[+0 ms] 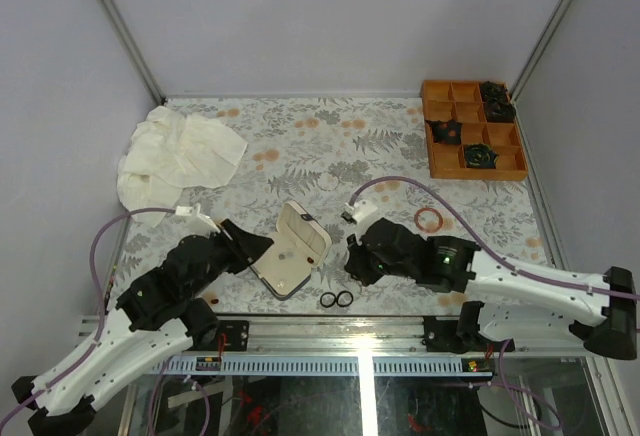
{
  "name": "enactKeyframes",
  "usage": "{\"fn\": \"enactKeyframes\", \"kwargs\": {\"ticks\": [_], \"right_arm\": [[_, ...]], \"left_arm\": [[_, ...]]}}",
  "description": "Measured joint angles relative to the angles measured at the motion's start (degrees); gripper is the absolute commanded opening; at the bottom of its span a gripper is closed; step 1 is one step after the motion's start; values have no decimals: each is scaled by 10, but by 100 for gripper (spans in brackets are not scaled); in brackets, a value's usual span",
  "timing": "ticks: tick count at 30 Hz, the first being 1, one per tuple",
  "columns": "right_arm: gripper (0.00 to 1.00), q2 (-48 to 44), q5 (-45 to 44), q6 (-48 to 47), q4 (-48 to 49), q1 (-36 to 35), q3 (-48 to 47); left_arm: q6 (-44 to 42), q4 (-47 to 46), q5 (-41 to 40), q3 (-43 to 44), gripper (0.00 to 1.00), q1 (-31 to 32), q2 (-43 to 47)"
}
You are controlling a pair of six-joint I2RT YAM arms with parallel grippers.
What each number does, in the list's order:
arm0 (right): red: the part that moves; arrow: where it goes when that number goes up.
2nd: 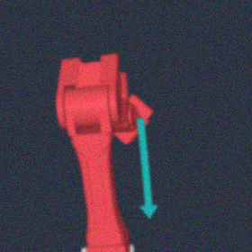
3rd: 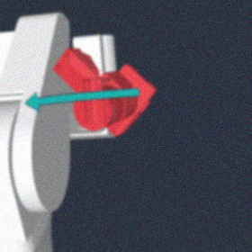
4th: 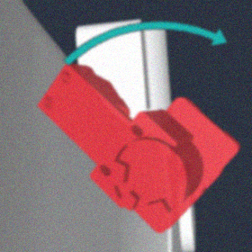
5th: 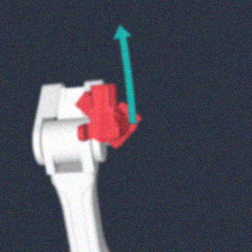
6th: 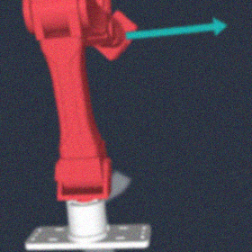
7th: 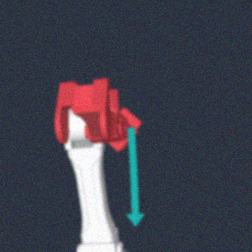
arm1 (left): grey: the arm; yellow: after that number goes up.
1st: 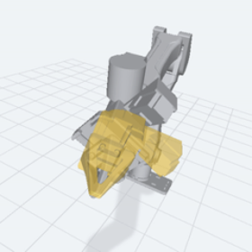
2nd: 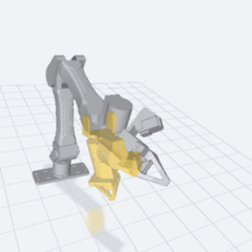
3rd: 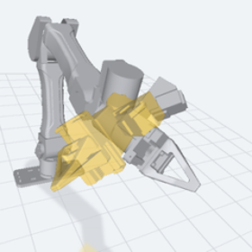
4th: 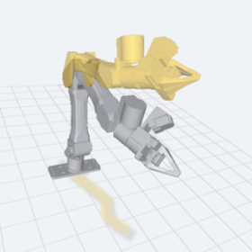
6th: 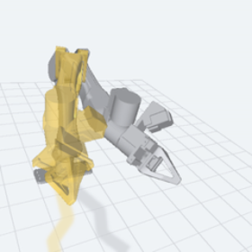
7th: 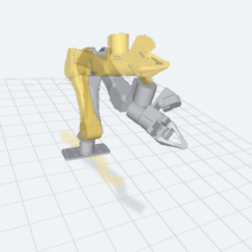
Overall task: Organize the mixed jewelry
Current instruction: Pick up the jewelry from the center of the board, then place the jewelry in the jewelry box.
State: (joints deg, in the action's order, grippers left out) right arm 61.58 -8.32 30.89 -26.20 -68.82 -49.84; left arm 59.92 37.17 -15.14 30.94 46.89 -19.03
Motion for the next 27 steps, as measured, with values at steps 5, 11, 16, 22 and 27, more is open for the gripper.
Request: {"fn": "enactKeyframes", "kwargs": {"ticks": [5, 11, 16, 22, 27], "right_arm": [[0, -65, 47, 3, 23, 0, -3], [0, -114, 127, 22, 82, 0, -3], [0, -139, 191, 49, 151, 0, -3], [0, -149, 245, 80, 238, 2, -1], [0, -144, 265, 97, 290, 2, 10]], "left_arm": [[-30, -88, 89, -1, 46, 0, -6], [-42, -258, 219, -31, 52, 0, -37], [-7, -399, 315, -85, 61, 0, -55], [48, -515, 386, -99, 77, 0, -63], [82, -581, 422, -100, 78, 0, -63]]}}
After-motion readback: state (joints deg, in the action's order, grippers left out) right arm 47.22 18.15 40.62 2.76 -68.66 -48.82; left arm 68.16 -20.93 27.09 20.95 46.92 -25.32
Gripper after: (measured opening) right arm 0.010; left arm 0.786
